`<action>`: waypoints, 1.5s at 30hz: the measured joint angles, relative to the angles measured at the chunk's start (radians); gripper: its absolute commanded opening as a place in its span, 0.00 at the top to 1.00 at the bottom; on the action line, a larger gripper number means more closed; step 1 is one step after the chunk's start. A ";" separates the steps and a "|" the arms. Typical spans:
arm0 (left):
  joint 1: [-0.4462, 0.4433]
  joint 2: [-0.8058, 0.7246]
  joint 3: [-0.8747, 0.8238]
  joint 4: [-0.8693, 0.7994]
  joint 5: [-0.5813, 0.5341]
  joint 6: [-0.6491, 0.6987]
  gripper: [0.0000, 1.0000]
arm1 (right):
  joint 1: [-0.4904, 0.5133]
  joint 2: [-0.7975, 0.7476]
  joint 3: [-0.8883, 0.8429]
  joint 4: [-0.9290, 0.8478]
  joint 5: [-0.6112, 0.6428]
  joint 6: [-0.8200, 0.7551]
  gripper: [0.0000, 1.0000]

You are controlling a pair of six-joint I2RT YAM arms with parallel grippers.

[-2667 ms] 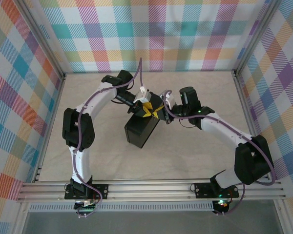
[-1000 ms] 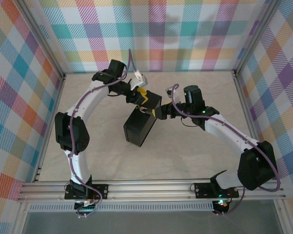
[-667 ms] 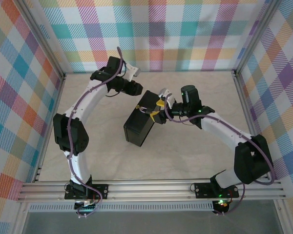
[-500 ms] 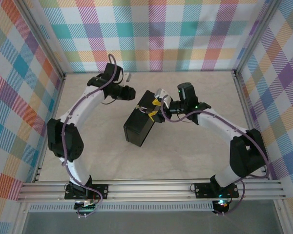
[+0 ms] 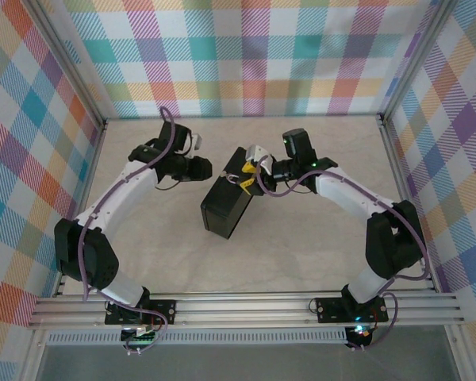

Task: Unlock the padlock with the key

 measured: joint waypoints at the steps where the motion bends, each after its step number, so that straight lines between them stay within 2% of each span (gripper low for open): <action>1: -0.008 0.000 -0.004 -0.002 0.005 0.000 0.58 | 0.002 0.004 0.000 -0.005 0.000 -0.005 0.41; 7: -0.051 0.000 -0.013 0.000 0.014 0.005 0.59 | 0.004 0.033 0.027 -0.037 0.010 -0.023 0.43; 14: -0.056 -0.003 -0.019 0.007 0.014 0.013 0.61 | 0.005 0.051 0.051 -0.079 0.035 -0.046 0.48; 18: -0.058 -0.013 -0.034 0.021 0.014 0.021 0.61 | 0.007 0.052 0.063 -0.101 0.051 -0.061 0.62; 22: -0.058 -0.019 -0.042 0.027 0.014 0.024 0.61 | 0.010 0.058 0.088 -0.143 0.062 -0.067 0.70; 26: -0.059 -0.023 -0.048 0.036 0.014 0.023 0.62 | 0.010 0.059 0.102 -0.170 0.061 -0.032 0.73; 35: -0.069 -0.034 -0.067 0.059 0.010 0.012 0.62 | 0.008 0.069 0.155 -0.237 0.041 0.250 0.77; 41: -0.070 -0.037 -0.073 0.072 0.002 -0.008 0.62 | 0.008 0.066 0.144 -0.194 0.039 0.549 0.79; 45: -0.070 -0.037 -0.073 0.074 0.001 -0.024 0.63 | 0.008 0.044 0.087 -0.087 0.068 0.779 0.80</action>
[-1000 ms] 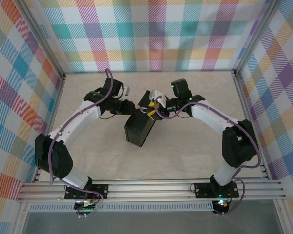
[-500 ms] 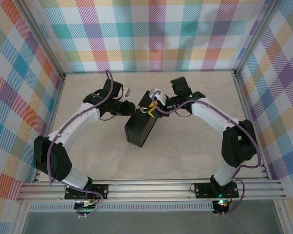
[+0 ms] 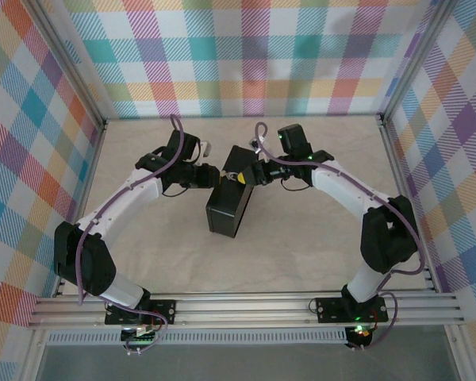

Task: Unlock the padlock with the key

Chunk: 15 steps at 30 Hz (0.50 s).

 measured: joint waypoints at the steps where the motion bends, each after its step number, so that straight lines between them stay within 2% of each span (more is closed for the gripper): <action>1: -0.001 0.000 -0.001 0.000 0.002 -0.003 0.63 | 0.000 -0.007 -0.016 0.029 0.005 0.056 0.81; 9: -0.030 0.000 -0.001 0.000 0.008 -0.025 0.63 | 0.006 -0.045 -0.072 0.160 0.072 0.382 0.81; 15: -0.071 0.006 -0.001 -0.003 0.045 -0.029 0.65 | 0.055 -0.069 -0.074 0.193 0.202 0.467 0.81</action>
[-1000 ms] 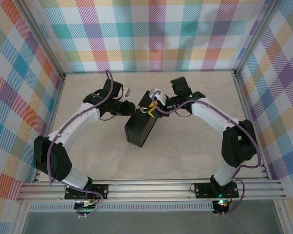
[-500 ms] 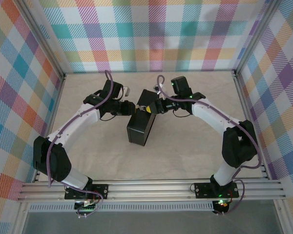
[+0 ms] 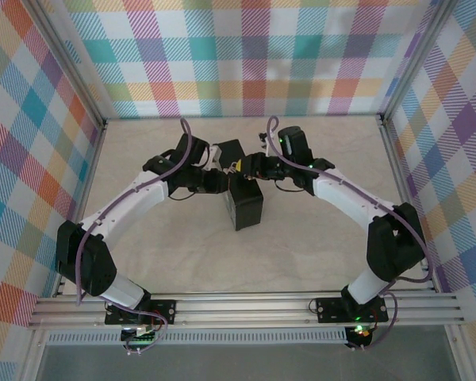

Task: Unlock the padlock with the key

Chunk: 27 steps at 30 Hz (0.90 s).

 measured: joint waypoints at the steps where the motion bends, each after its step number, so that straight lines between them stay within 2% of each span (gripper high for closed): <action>1: -0.003 0.003 0.000 0.000 0.004 0.000 0.65 | 0.011 -0.002 0.002 0.000 0.021 0.003 0.81; 8: -0.007 0.007 0.001 0.004 0.005 -0.003 0.65 | 0.045 -0.010 -0.002 0.021 0.125 0.031 0.81; 17: -0.006 0.015 -0.001 0.011 0.023 -0.023 0.66 | 0.051 0.011 -0.014 0.109 0.155 0.090 0.81; 21: 0.018 0.006 -0.018 0.049 0.055 -0.063 0.64 | 0.052 0.017 -0.035 0.159 0.155 0.109 0.80; 27: 0.113 -0.021 -0.015 0.095 0.061 -0.118 0.59 | 0.052 0.018 -0.060 0.208 0.159 0.130 0.80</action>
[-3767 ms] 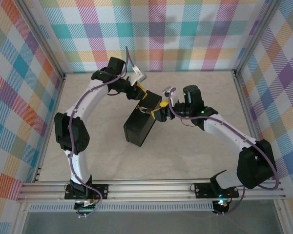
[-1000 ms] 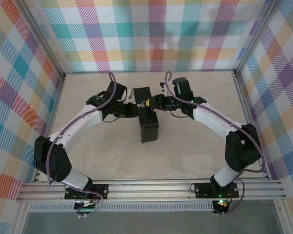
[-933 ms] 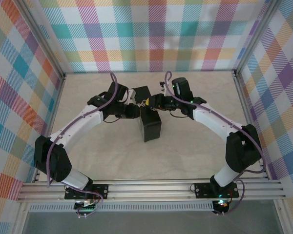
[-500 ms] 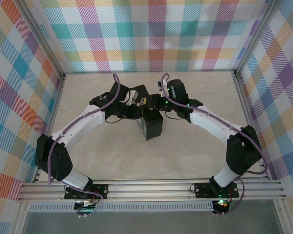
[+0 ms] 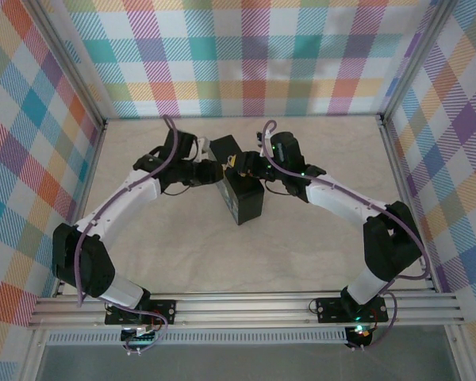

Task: Unlock the padlock with the key

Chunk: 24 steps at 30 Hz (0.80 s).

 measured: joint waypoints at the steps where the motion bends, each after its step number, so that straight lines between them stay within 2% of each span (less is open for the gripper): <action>1: 0.017 0.000 0.000 0.014 -0.003 -0.011 0.59 | 0.000 0.001 -0.003 0.006 0.001 0.002 0.80; 7: 0.077 0.043 0.028 0.082 -0.023 -0.051 0.56 | 0.001 0.007 -0.006 0.027 0.002 0.011 0.80; 15: 0.080 0.180 0.139 0.126 -0.039 -0.068 0.54 | 0.001 0.028 -0.006 0.060 0.003 0.019 0.79; 24: 0.080 0.274 0.196 0.130 -0.094 -0.031 0.62 | 0.010 0.048 -0.006 0.098 0.018 0.020 0.79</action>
